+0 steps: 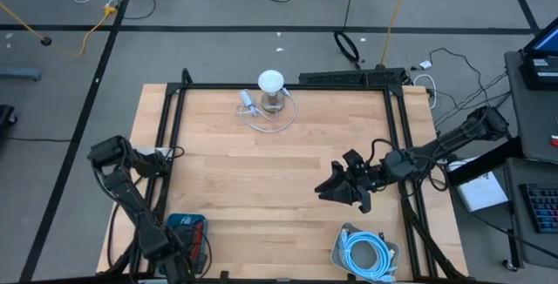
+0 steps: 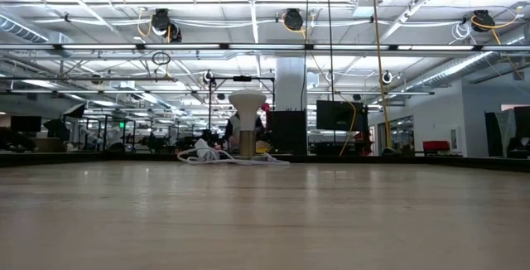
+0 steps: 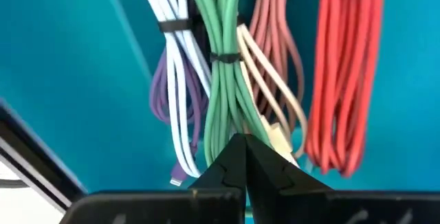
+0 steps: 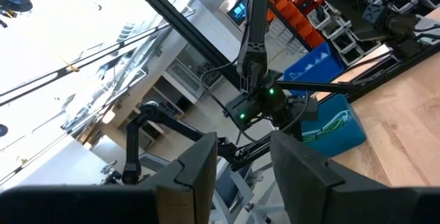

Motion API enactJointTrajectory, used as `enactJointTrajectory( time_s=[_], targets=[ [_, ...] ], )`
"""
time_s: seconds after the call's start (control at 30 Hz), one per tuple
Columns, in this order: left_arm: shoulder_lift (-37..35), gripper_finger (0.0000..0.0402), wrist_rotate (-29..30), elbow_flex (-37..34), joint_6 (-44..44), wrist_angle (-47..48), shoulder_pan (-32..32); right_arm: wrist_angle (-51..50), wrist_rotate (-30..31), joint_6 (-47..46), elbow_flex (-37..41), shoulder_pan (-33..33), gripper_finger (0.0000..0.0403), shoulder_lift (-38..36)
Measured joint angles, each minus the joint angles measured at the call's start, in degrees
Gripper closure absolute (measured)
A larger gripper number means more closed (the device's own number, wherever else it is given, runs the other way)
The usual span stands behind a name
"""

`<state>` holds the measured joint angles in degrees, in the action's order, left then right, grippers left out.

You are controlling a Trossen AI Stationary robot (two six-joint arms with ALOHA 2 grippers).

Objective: Pick & Place USB Port
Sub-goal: Put the green charger cable into the blue bin, then adjust the blue bin

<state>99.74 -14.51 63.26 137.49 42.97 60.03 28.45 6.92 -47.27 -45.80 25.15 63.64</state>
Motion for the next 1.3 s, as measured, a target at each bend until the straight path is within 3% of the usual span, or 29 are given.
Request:
enactJointTrajectory(
  time_s=[0.3, 0.6, 0.77, 0.9, 1.1, 1.3],
  targets=[
    [-2.7, 0.04, -0.35, 0.02, 0.2, 2.36, 0.0, -0.02, -0.02, 0.01, 0.0, 0.01, 0.0273, 0.0],
    [-7.09, 0.0365, 8.27, 0.04, 0.15, 3.88, -1.32, -0.07, -0.93, 0.03, 0.0, -0.01, 0.0273, 0.0],
    [-10.36, 0.0371, 17.88, 3.44, -1.08, 15.67, -3.0, -0.35, -0.92, 0.2, 0.0, -0.09, 0.0273, 0.0],
    [-12.01, 0.0397, 20.38, 5.9, -2.16, 28.24, -6.07, -0.48, -0.9, 0.35, 0.0, -0.09, 0.0273, 0.0],
    [-12.43, 0.04, 20.84, 2.19, -13.65, 31.12, -14.07, -0.44, -0.85, 0.42, 0.0, -0.66, 0.0273, 0.0],
    [-12.45, 0.0401, 26.99, -0.06, -21.61, 30.17, -20.66, -0.39, -0.81, 0.42, 0.0, -0.87, 0.0273, 0.02]
  ],
)
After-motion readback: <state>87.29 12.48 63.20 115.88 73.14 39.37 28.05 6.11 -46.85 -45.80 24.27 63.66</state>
